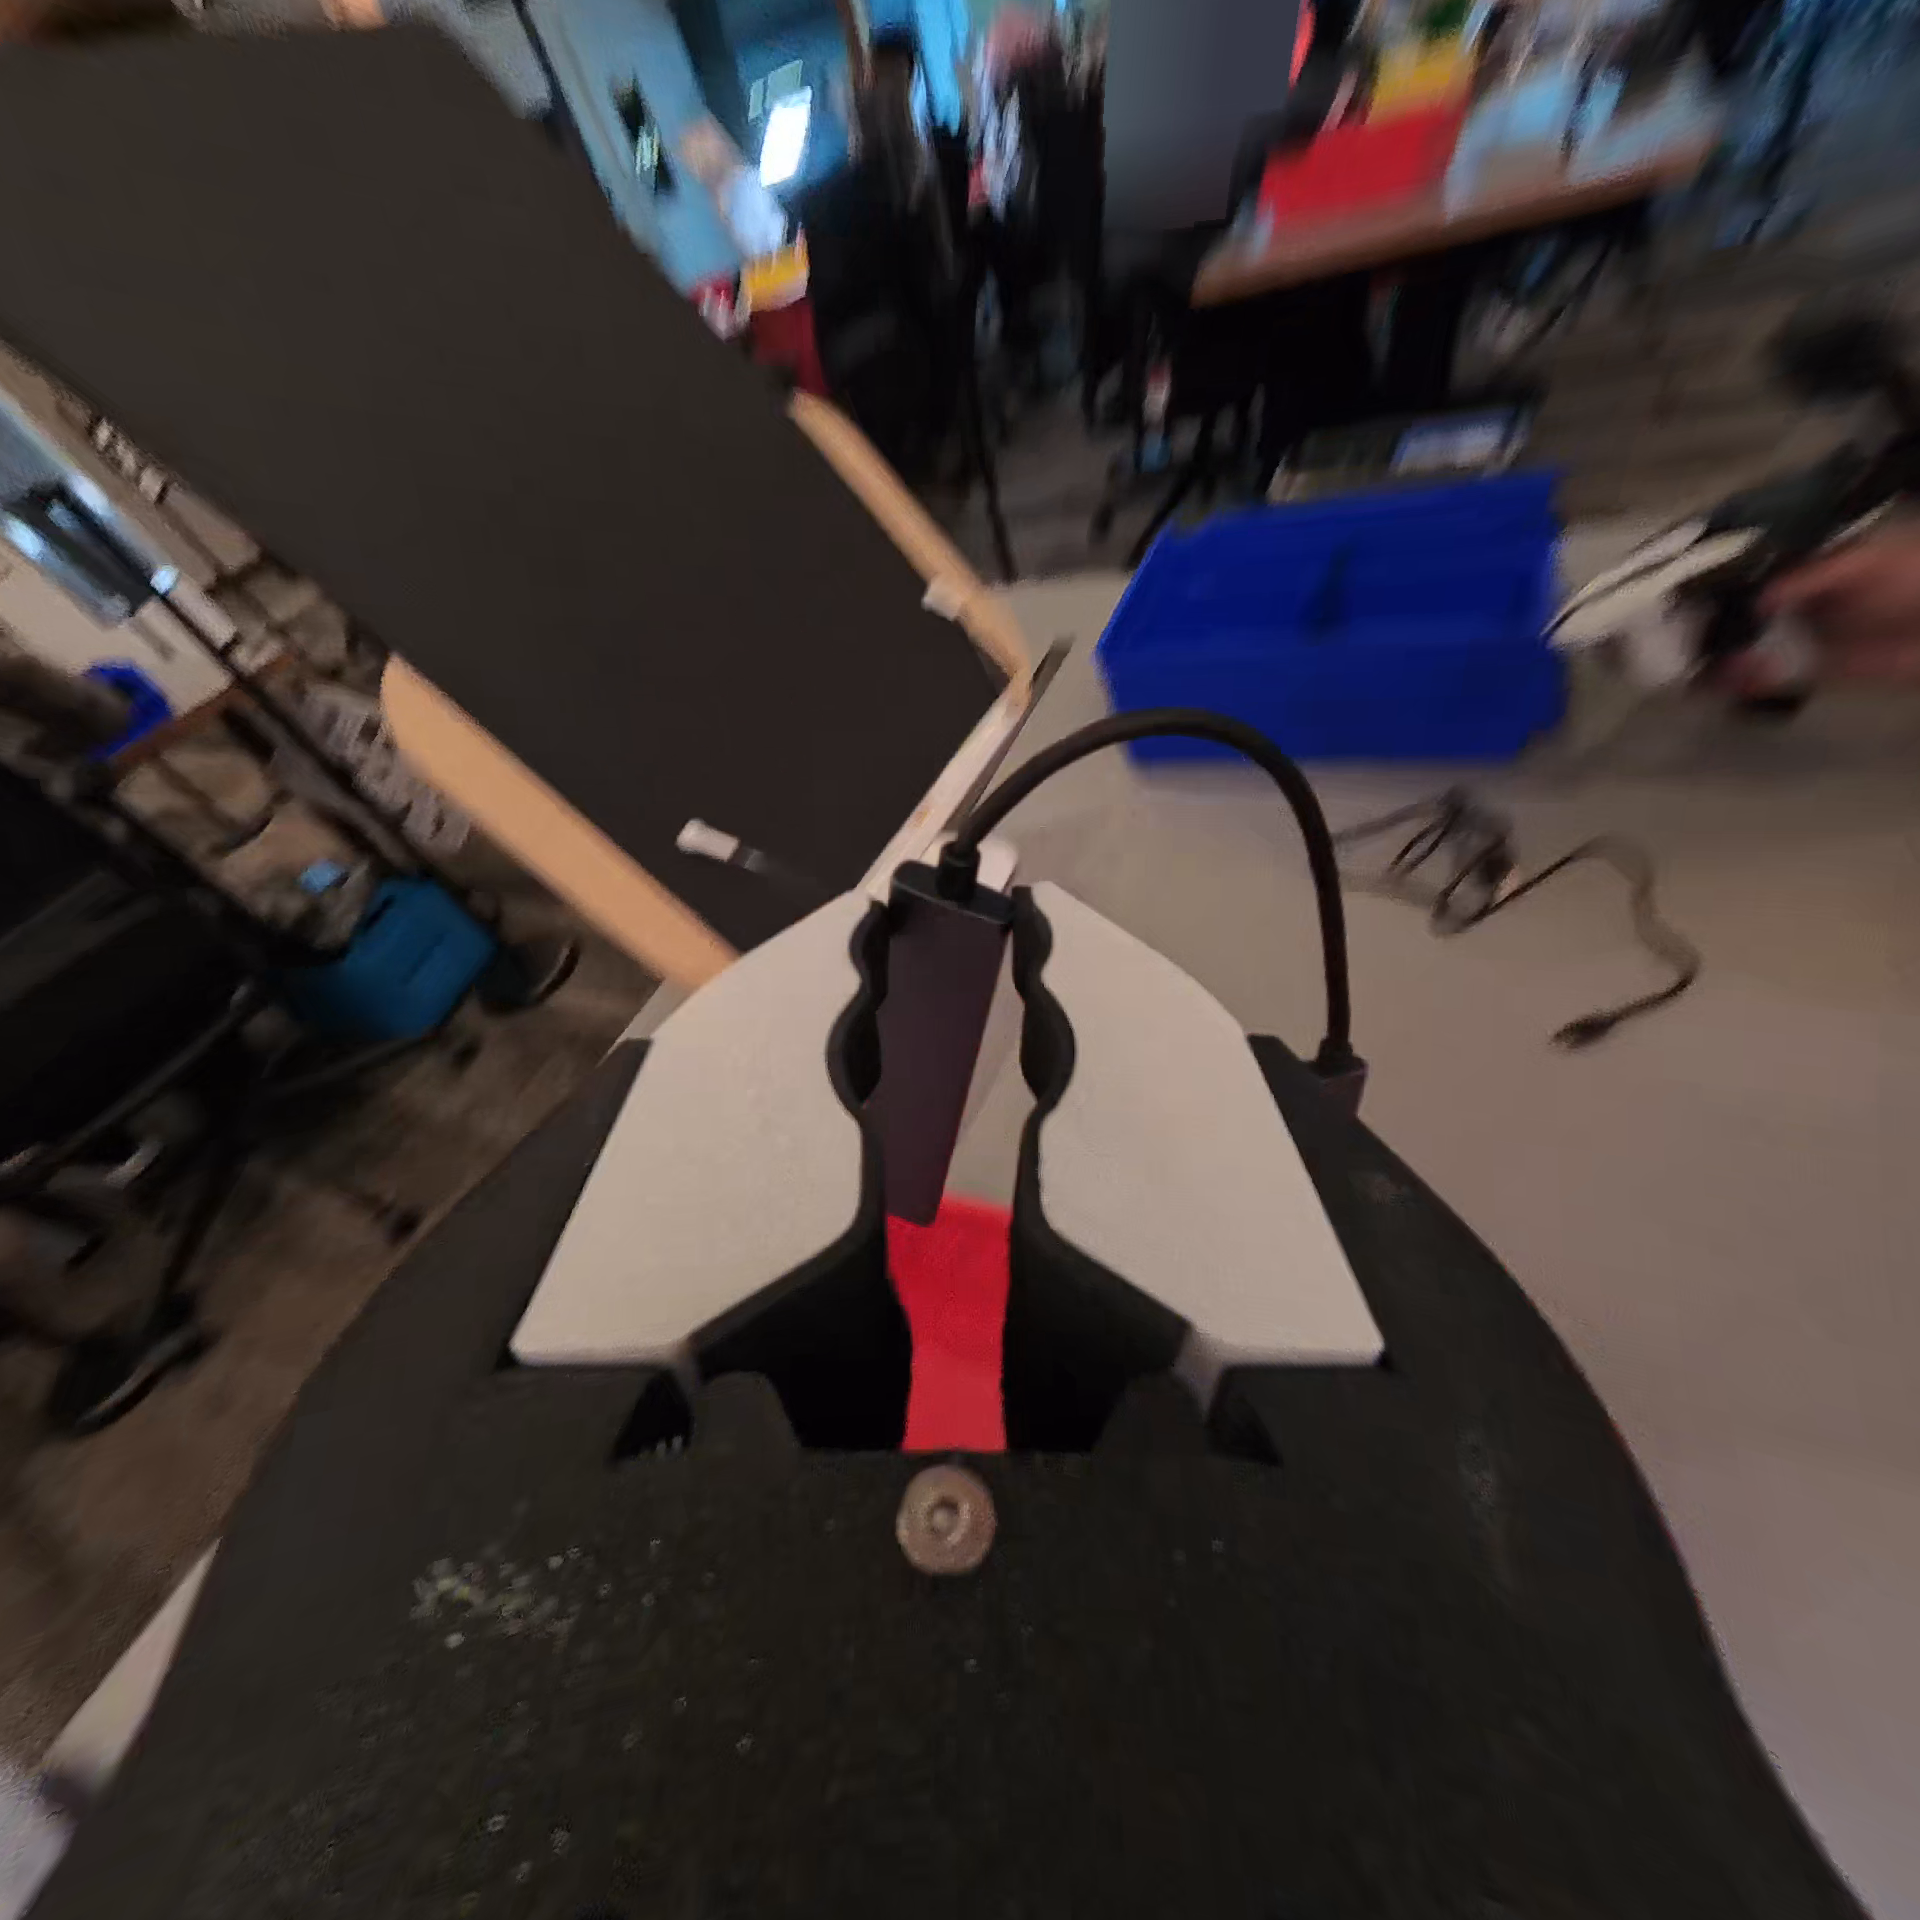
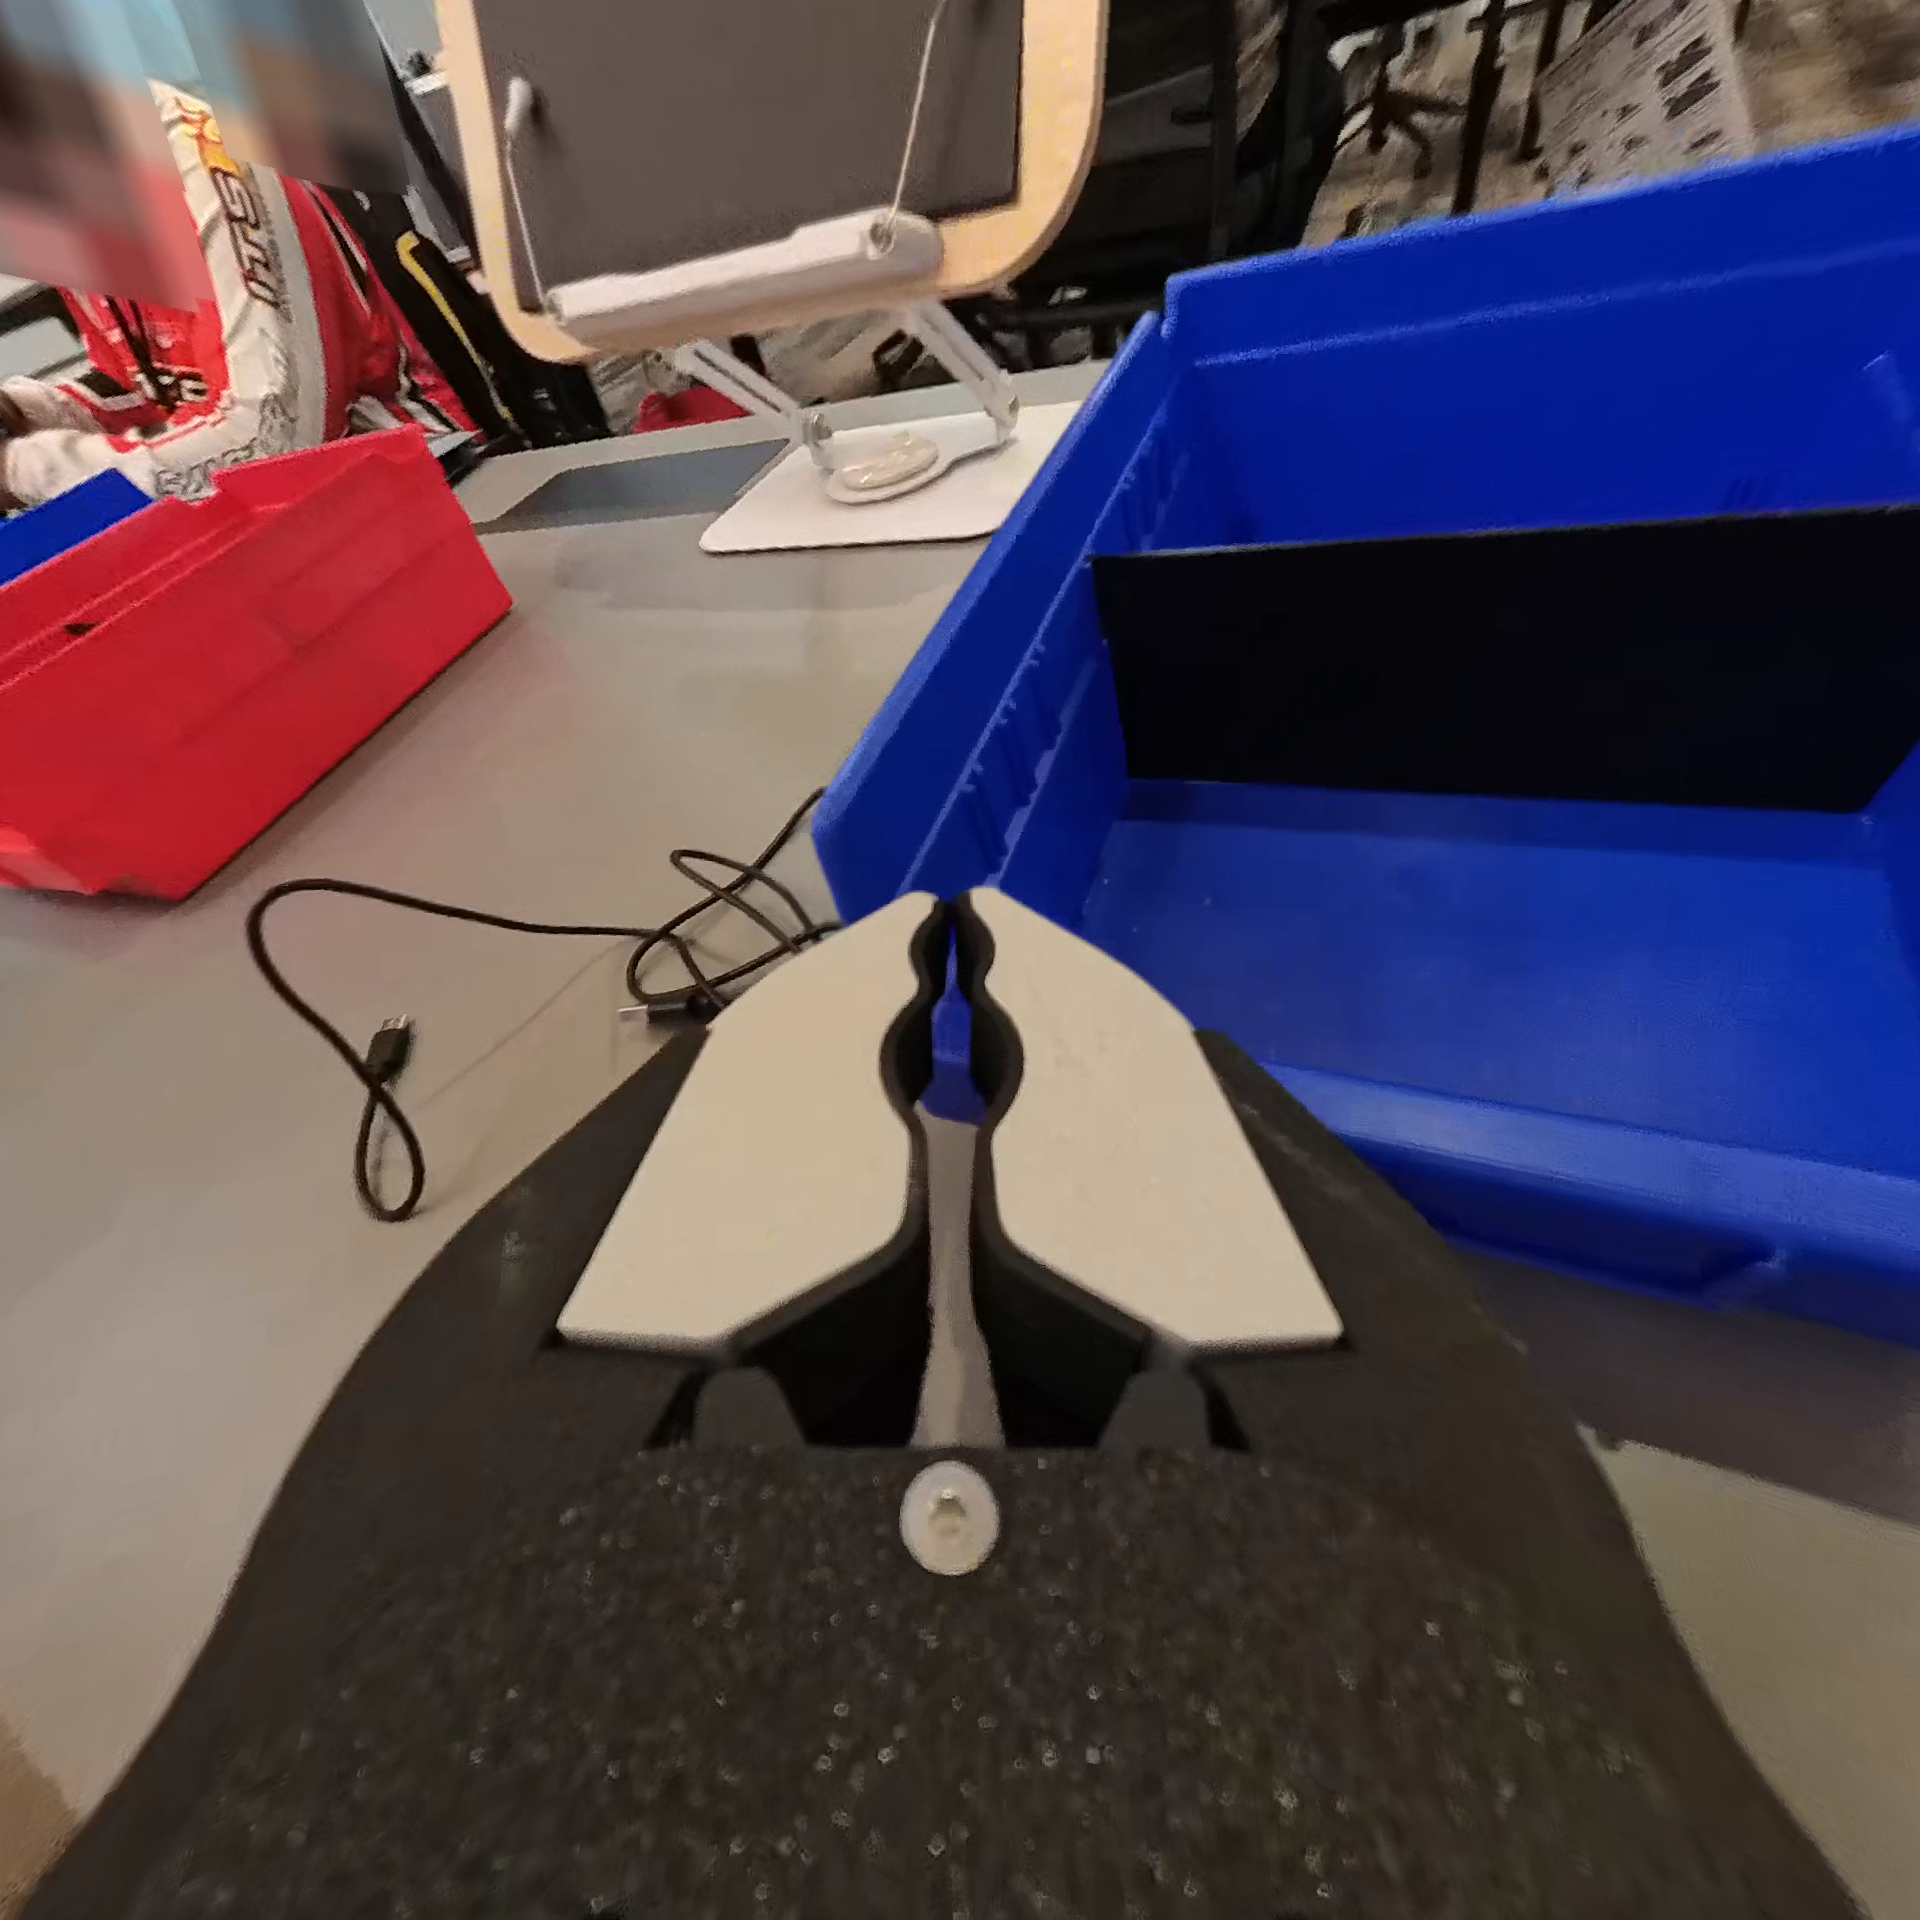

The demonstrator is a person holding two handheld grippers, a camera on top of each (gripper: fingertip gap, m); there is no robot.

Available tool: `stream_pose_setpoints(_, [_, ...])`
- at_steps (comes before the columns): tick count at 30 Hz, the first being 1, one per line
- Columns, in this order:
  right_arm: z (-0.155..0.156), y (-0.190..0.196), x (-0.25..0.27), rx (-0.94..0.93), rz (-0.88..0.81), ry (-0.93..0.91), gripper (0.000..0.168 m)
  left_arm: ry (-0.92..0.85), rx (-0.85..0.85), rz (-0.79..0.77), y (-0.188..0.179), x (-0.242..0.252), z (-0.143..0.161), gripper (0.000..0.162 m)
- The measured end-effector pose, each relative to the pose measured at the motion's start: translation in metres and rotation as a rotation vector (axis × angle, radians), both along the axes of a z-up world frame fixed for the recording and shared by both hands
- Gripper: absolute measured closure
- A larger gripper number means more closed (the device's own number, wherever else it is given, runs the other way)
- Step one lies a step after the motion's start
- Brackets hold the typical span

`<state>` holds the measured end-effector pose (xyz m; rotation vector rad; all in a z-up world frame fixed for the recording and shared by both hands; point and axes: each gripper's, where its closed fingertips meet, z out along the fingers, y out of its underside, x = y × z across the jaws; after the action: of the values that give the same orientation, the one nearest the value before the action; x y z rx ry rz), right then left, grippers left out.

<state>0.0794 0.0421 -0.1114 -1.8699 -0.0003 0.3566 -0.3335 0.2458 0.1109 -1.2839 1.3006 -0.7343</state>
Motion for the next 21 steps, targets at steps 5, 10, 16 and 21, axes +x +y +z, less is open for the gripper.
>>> stream_pose_setpoints(5, [0.026, -0.005, -0.025, 0.121, 0.031, -0.107, 0.167, -0.228, -0.057, -0.190, -0.078, 0.036, 0.021, 0.140])
stream_pose_setpoints(10, [0.057, -0.017, -0.130, 0.256, 0.381, -0.183, 0.166, -0.358, -0.128, -0.426, -0.169, 0.083, 0.017, 0.139])
stream_pose_setpoints(16, [0.109, -0.053, -0.243, 0.318, 0.848, 0.359, 0.144, -0.541, -0.216, -0.611, -0.245, 0.120, 0.006, 0.139])
stream_pose_setpoints(21, [0.136, -0.053, -0.248, 0.312, 0.910, 0.884, 0.137, -0.588, -0.279, -0.640, -0.262, 0.140, -0.009, 0.140])
